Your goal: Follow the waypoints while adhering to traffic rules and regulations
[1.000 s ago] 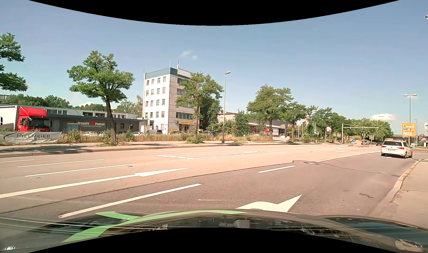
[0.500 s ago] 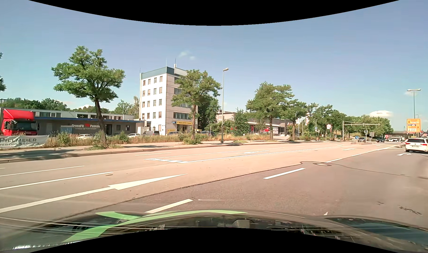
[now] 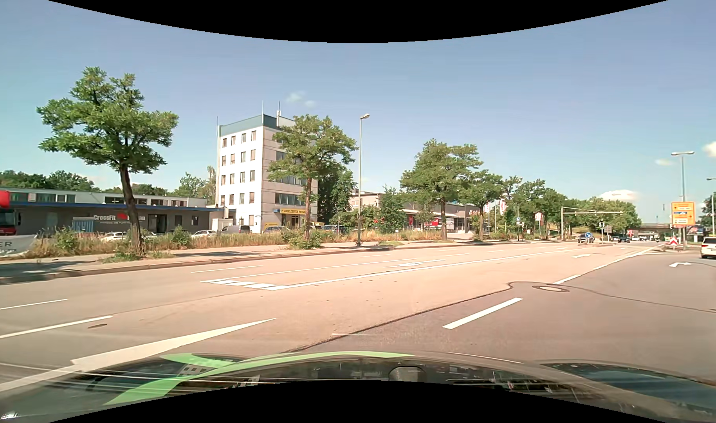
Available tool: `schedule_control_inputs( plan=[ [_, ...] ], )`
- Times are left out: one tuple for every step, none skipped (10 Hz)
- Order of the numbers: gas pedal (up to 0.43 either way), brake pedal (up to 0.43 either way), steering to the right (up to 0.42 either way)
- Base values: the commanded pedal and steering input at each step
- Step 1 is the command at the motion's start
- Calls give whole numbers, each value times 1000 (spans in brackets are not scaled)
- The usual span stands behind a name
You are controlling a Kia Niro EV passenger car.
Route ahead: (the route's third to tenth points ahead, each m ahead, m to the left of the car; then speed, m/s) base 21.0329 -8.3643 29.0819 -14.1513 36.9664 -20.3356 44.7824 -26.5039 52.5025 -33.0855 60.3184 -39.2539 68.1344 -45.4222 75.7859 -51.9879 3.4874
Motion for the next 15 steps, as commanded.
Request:
schedule_control_inputs(
  plan=[
    [177, 0, 149],
    [177, 0, 158],
    [177, 0, 158],
    [177, 0, 158],
    [177, 0, 158],
    [177, 0, 158],
    [189, 0, 157],
    [209, 0, 157],
    [209, 0, 157],
    [209, 0, 157],
    [209, 0, 157],
    [209, 0, 157],
    [209, 0, 157],
    [209, 0, 157],
    [209, 0, 157]
  ],
)
